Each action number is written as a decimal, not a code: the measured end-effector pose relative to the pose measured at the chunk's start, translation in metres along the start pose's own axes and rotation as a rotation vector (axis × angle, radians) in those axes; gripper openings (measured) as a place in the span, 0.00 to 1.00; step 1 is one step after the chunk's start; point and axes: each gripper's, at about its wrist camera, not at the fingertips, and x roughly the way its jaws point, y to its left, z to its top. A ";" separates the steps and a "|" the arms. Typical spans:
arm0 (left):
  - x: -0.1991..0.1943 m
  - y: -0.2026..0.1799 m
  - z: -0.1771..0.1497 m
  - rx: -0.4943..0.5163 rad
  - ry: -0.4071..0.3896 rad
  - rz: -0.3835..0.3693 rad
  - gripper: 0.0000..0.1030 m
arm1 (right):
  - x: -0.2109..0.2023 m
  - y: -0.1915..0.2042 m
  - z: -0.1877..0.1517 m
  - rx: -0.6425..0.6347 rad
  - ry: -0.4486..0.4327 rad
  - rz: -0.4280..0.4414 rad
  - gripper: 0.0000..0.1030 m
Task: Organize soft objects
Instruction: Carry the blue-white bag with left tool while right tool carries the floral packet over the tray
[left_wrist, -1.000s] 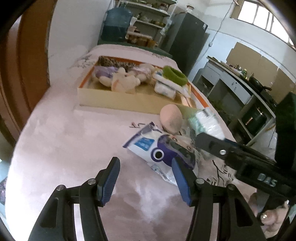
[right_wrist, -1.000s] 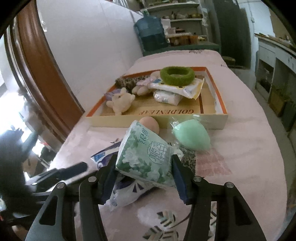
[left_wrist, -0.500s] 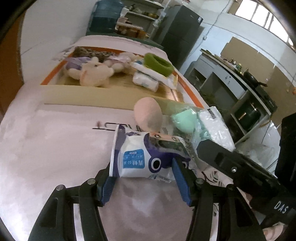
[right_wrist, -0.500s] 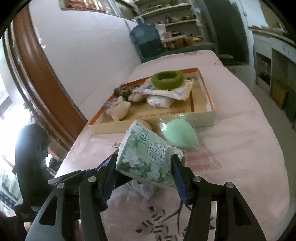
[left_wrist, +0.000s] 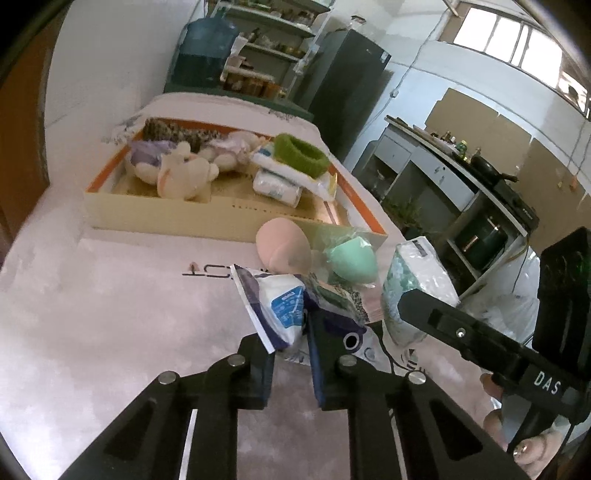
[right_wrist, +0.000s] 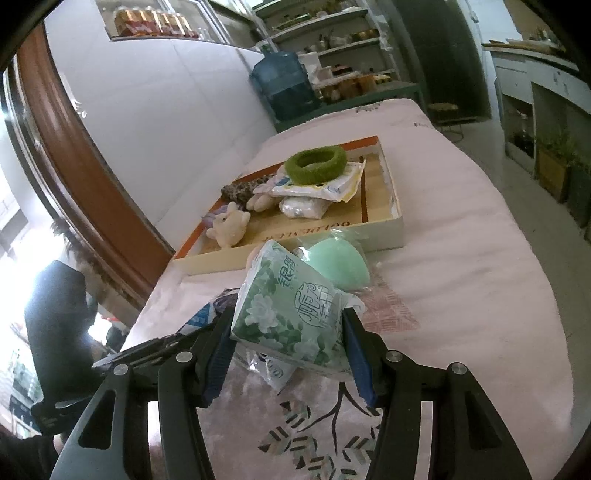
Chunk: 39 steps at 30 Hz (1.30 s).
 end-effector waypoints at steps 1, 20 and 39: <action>-0.004 -0.001 0.000 0.006 -0.009 0.003 0.16 | -0.001 0.001 0.000 -0.002 -0.001 0.000 0.56; -0.064 0.000 0.025 0.016 -0.169 0.001 0.16 | -0.023 0.044 0.018 -0.125 -0.052 -0.012 0.56; -0.071 0.013 0.072 0.032 -0.229 0.087 0.16 | -0.024 0.065 0.058 -0.217 -0.107 -0.033 0.56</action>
